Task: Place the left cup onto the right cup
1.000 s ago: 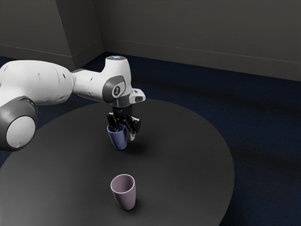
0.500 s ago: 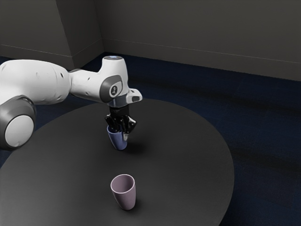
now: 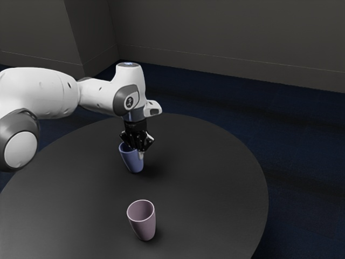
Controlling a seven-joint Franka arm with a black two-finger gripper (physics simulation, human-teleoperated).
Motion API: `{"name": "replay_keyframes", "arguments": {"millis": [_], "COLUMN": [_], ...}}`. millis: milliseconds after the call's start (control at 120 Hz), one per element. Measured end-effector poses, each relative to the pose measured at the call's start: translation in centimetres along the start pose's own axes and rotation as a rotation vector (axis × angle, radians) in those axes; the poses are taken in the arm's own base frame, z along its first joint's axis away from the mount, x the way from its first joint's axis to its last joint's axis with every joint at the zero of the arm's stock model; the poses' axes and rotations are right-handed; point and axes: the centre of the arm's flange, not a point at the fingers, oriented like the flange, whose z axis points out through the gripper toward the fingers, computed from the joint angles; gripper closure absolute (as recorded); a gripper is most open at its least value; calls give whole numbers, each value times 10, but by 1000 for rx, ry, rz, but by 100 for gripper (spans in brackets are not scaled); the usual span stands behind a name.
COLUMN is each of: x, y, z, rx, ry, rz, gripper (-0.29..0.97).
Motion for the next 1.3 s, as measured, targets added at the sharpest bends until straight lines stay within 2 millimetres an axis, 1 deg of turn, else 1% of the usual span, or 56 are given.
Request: {"name": "replay_keyframes", "arguments": {"millis": [108, 208, 275, 342, 475, 558, 658, 742, 817, 908, 975, 1033, 1067, 1100, 1192, 1300], "x": [-1, -3, -6, -15, -48, -75, -103, -129, -156, -181, -201, -219, -227, -231, -234, -237], "y": [1, 4, 7, 15, 34, 50, 72, 96, 118, 145, 163, 174, 176, 172, 154, 149], "z": [-9, -21, -33, -49, -85, -106, -120, -126, -126, -127, -129, -128, -128, -128, -126, -118], "rx": [0, 1, -1, -5, -26, -38, -38, -29, -17, -2, 16, 29, 34, 37, 40, 45], "ry": [10, 23, 33, 43, 55, 57, 46, 30, 15, 4, 5, 5, 4, 5, 0, -7], "rz": [1, 6, 11, 23, 59, 90, 133, 178, 221, 267, 301, 324, 326, 318, 270, 239], "gripper": [78, 78, 78, 78, 78, 78, 78, 78, 78, 78, 78, 78, 78, 78, 78, 78]}}
